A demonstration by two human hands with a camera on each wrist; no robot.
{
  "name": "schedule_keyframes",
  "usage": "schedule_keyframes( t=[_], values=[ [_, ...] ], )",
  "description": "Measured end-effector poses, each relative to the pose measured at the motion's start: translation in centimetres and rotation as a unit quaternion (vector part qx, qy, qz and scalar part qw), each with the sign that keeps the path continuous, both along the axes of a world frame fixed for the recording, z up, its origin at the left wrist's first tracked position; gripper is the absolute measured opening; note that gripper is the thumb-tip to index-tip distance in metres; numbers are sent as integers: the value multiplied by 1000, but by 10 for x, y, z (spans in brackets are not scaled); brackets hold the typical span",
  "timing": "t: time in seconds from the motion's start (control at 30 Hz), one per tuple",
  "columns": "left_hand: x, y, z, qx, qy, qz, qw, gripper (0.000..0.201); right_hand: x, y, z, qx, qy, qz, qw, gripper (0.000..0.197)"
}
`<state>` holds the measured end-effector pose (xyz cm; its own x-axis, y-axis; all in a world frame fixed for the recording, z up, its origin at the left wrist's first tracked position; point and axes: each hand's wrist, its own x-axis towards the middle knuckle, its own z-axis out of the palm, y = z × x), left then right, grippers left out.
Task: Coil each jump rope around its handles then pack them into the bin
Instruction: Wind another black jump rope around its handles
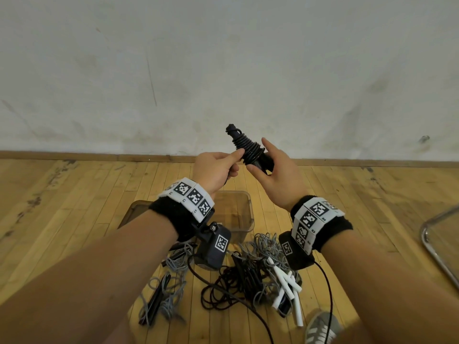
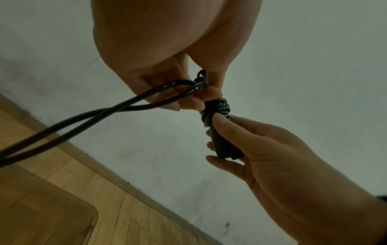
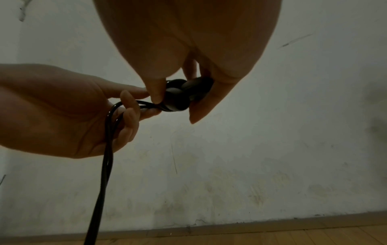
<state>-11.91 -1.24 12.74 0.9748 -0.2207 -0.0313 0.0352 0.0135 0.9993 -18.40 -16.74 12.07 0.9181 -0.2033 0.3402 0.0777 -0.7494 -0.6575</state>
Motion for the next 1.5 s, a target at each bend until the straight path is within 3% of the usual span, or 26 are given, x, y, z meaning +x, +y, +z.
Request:
schedule_keyframes(
  t=[0.13, 0.3, 0.47, 0.6, 0.83, 1.0, 1.2, 1.3, 1.5],
  values=[
    [-3, 0, 2, 43, -49, -10, 998, 31, 2, 1, 3, 6, -5, -24, 1000, 78],
    [-10, -3, 8, 8, -23, -29, 999, 38, -1, 5, 8, 60, -32, -29, 997, 61],
    [-13, -2, 9, 8, -56, -35, 998, 28, -8, 5, 14, 134, -7, 26, 991, 59],
    [-14, -3, 8, -3, -50, -49, 998, 26, -12, 5, 17, 263, 35, 111, 958, 64],
    [-11, -5, 6, -17, -9, -58, 998, 38, -14, 7, 22, 232, 63, 93, 966, 60],
    [-12, -2, 4, -22, 6, -56, 998, 32, -10, 10, 22, 208, 89, 83, 970, 49],
    [-13, -1, 3, -7, -13, -62, 998, 29, -9, 14, 21, 192, 76, 74, 976, 50],
    [-10, 0, 2, -18, 8, -66, 998, 27, -11, 16, 22, 219, 68, 95, 969, 51],
    [-7, 1, 3, -39, 54, -74, 995, 28, -11, 16, 18, 190, 43, 94, 976, 47]
  ],
)
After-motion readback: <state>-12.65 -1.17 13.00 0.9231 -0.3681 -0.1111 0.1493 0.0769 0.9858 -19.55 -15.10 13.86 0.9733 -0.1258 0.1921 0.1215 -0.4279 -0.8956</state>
